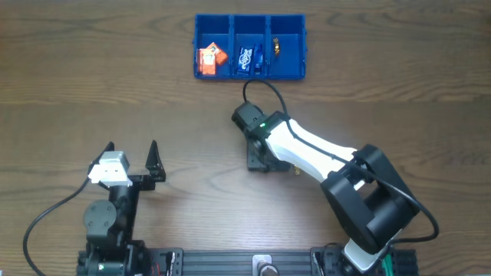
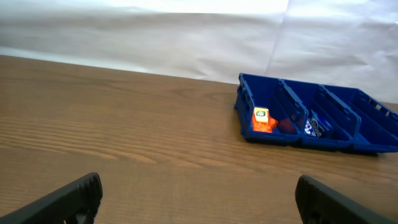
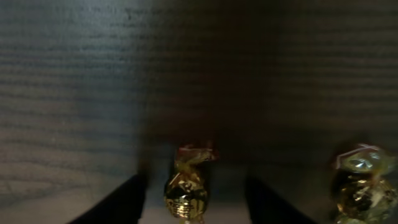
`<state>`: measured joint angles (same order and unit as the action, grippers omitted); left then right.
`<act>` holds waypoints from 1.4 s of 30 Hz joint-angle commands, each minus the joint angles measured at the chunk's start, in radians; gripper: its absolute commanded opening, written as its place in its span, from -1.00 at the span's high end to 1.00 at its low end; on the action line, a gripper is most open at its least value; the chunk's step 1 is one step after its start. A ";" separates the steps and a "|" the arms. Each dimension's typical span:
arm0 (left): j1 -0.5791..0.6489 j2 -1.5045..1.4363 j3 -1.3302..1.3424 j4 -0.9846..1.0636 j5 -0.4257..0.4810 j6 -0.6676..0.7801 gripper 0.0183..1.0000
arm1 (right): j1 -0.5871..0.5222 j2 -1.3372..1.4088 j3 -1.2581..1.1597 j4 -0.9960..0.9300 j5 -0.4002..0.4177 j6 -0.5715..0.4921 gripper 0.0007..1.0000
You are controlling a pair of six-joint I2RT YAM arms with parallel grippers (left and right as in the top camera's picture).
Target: Sort Candies Into Trays
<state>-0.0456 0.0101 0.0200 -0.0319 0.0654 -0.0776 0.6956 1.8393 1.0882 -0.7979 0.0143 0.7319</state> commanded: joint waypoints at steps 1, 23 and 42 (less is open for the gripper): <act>0.006 -0.006 -0.015 -0.042 0.006 0.003 -1.00 | 0.006 0.009 -0.015 0.005 -0.009 0.006 0.14; 0.006 -0.006 -0.015 -0.042 0.006 0.003 -1.00 | -0.274 -0.030 0.636 -0.197 0.125 -0.282 0.65; 0.006 -0.006 -0.015 -0.042 0.006 0.003 -1.00 | -0.395 0.331 0.888 0.061 0.180 -0.454 -0.18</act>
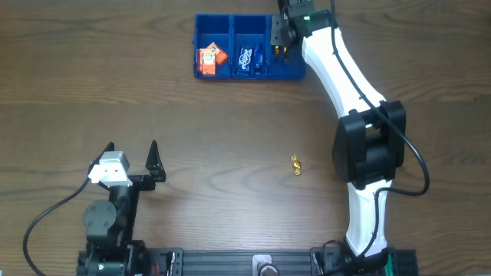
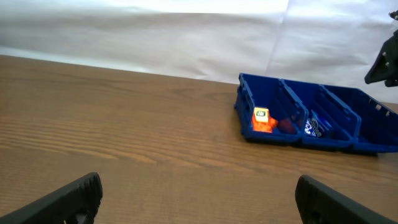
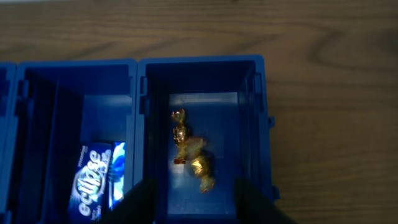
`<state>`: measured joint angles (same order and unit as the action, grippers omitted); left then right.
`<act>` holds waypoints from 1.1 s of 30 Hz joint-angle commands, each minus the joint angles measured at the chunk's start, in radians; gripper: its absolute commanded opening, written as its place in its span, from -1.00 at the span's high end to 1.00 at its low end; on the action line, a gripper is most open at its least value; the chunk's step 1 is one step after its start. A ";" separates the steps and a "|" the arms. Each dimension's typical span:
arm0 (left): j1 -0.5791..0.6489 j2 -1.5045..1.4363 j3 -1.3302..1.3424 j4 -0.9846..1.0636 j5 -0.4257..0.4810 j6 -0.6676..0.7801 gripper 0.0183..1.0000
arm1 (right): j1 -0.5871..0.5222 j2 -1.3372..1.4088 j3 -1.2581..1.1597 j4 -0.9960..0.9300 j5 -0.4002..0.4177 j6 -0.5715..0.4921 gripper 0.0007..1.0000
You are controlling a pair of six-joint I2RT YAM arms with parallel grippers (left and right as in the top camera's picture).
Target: Sort Candies Into Trays
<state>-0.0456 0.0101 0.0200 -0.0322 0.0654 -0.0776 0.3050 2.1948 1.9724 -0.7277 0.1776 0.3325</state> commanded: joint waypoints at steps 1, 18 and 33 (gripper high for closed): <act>0.006 -0.006 -0.015 -0.041 0.006 0.003 -1.00 | 0.000 -0.045 0.004 -0.032 0.029 -0.053 -0.23; 0.006 -0.006 -0.015 -0.041 0.006 0.003 -1.00 | 0.171 -0.558 -0.952 -0.076 -0.111 0.173 -0.57; 0.006 -0.006 -0.015 -0.041 0.006 0.003 -1.00 | 0.171 -0.470 -1.059 -0.075 -0.158 0.200 -0.32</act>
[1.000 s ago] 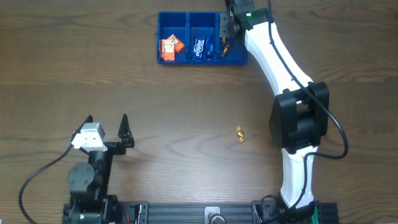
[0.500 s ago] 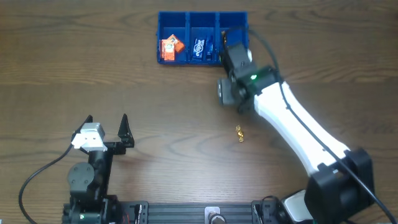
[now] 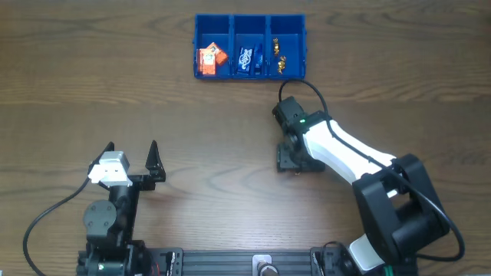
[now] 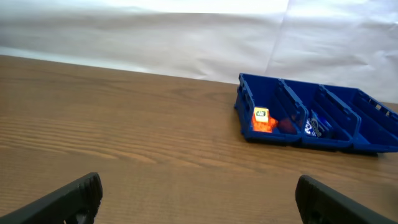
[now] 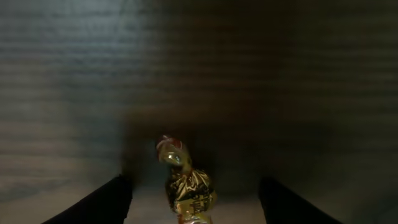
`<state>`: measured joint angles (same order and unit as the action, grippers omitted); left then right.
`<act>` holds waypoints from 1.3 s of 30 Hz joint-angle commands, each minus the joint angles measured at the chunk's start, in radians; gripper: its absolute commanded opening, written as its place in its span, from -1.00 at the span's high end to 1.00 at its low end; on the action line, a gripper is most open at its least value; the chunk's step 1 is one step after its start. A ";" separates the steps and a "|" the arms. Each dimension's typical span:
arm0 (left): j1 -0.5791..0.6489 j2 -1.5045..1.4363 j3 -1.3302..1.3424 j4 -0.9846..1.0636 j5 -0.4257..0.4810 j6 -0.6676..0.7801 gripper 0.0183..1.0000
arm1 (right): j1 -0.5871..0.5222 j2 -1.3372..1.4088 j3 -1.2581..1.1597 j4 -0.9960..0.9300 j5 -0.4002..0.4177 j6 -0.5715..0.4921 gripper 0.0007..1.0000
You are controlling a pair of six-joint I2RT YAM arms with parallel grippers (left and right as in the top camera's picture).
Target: Sort Candies Into Trays
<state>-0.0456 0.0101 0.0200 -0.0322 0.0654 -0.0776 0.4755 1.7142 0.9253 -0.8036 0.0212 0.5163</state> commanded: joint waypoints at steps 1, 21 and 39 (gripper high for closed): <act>0.006 -0.006 -0.015 -0.041 0.006 0.003 -1.00 | 0.000 0.011 -0.017 0.007 -0.001 0.016 -0.25; 0.006 -0.006 -0.015 -0.041 0.006 0.003 -0.99 | 0.000 0.013 -0.027 0.043 -0.001 0.021 0.59; 0.006 -0.006 -0.015 -0.041 0.006 0.003 -1.00 | -0.090 0.048 0.833 -0.212 0.180 -0.137 0.74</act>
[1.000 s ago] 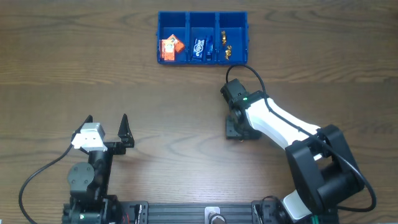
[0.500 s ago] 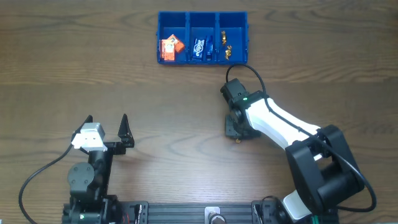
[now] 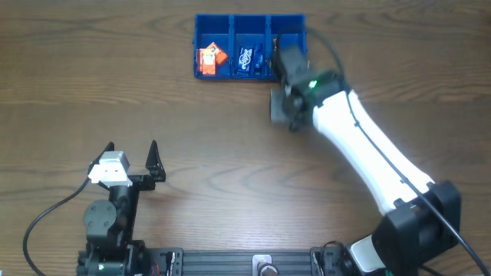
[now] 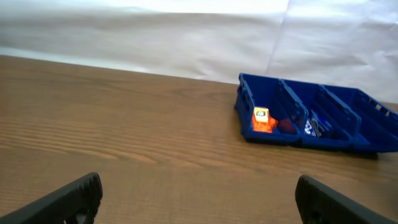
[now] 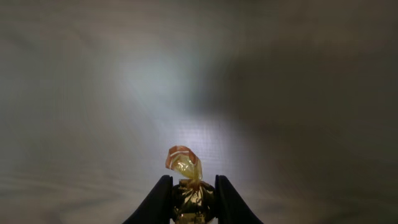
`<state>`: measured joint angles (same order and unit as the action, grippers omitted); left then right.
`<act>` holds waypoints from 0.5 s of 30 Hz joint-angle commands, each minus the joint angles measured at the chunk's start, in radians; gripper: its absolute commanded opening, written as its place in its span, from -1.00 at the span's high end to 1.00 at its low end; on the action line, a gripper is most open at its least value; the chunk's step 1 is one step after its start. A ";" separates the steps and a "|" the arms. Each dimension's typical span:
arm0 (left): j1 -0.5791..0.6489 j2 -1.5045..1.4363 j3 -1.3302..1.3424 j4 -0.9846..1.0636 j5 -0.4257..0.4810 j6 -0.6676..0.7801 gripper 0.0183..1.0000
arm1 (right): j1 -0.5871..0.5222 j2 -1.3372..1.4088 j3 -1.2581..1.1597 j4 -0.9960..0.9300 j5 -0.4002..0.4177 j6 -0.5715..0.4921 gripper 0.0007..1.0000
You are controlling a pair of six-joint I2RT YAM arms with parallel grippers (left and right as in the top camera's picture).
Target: Sort Candies Into Trays
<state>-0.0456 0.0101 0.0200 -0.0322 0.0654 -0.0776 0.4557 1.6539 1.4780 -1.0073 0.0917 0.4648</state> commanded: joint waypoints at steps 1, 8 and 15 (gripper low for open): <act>0.006 -0.006 -0.015 -0.041 0.006 0.003 -0.99 | -0.089 0.159 0.369 -0.001 0.126 -0.095 0.74; 0.006 -0.006 -0.015 -0.041 0.006 0.003 -1.00 | -0.150 0.447 0.588 0.171 0.125 -0.156 0.70; 0.006 -0.006 -0.015 -0.041 0.006 0.003 -1.00 | -0.179 0.581 0.588 0.230 0.124 -0.156 0.40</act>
<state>-0.0456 0.0101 0.0200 -0.0322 0.0654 -0.0776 0.2905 2.2261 2.0533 -0.7898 0.1993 0.3225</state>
